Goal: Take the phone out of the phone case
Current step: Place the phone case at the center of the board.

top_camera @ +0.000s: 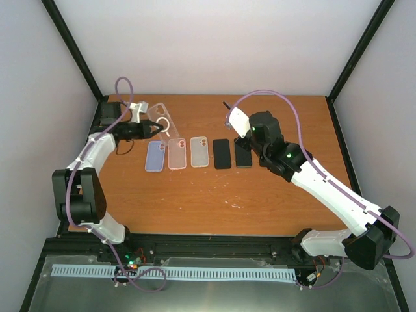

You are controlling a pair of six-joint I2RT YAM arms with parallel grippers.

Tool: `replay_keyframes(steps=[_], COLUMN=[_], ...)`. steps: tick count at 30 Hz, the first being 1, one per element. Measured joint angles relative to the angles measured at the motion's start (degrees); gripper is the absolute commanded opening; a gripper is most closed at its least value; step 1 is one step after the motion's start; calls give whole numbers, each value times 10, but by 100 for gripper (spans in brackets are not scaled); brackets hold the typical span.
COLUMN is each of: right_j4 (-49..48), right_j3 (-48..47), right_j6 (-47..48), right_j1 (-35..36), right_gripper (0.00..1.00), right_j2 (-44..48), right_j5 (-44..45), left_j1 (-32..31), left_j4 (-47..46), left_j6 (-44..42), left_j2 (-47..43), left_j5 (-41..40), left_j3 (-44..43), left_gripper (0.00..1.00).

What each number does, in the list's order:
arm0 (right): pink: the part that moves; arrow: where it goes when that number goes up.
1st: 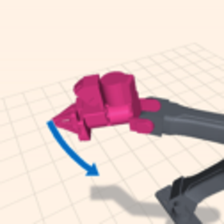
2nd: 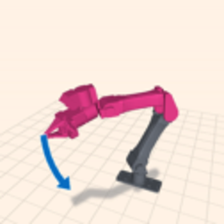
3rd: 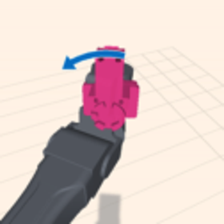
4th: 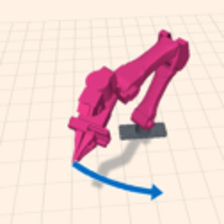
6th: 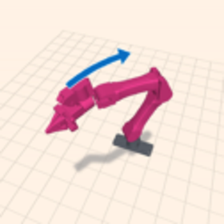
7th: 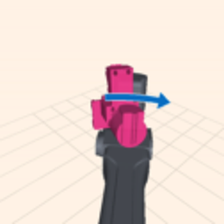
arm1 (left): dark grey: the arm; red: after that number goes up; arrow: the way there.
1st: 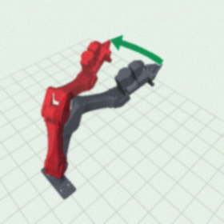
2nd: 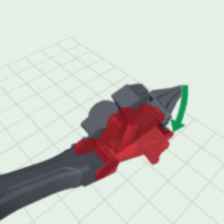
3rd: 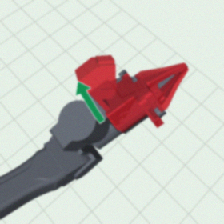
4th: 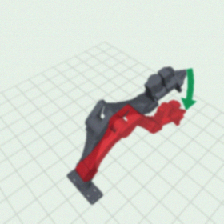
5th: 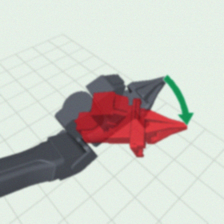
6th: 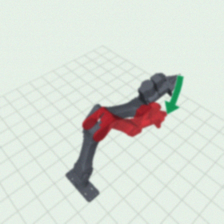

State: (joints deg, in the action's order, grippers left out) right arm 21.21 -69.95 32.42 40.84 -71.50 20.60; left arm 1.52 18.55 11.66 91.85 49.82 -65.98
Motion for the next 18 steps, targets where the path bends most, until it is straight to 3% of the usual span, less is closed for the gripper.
replay_keyframes(steps=[8,12,18], right_j4=[0,0,0], right_j3=[11,17,23], right_j6=[5,6,6], right_j1=[0,0,0], right_gripper=[3,3,3], right_j2=[1,3,3], right_j5=[2,2,2], left_j1=[131,184,215], left_j4=[203,316,422], left_j6=[-267,-389,-503], left_j2=[-2,40,111], left_j5=[24,25,3], left_j3=[-73,-107,-120], left_gripper=[1,1,1])
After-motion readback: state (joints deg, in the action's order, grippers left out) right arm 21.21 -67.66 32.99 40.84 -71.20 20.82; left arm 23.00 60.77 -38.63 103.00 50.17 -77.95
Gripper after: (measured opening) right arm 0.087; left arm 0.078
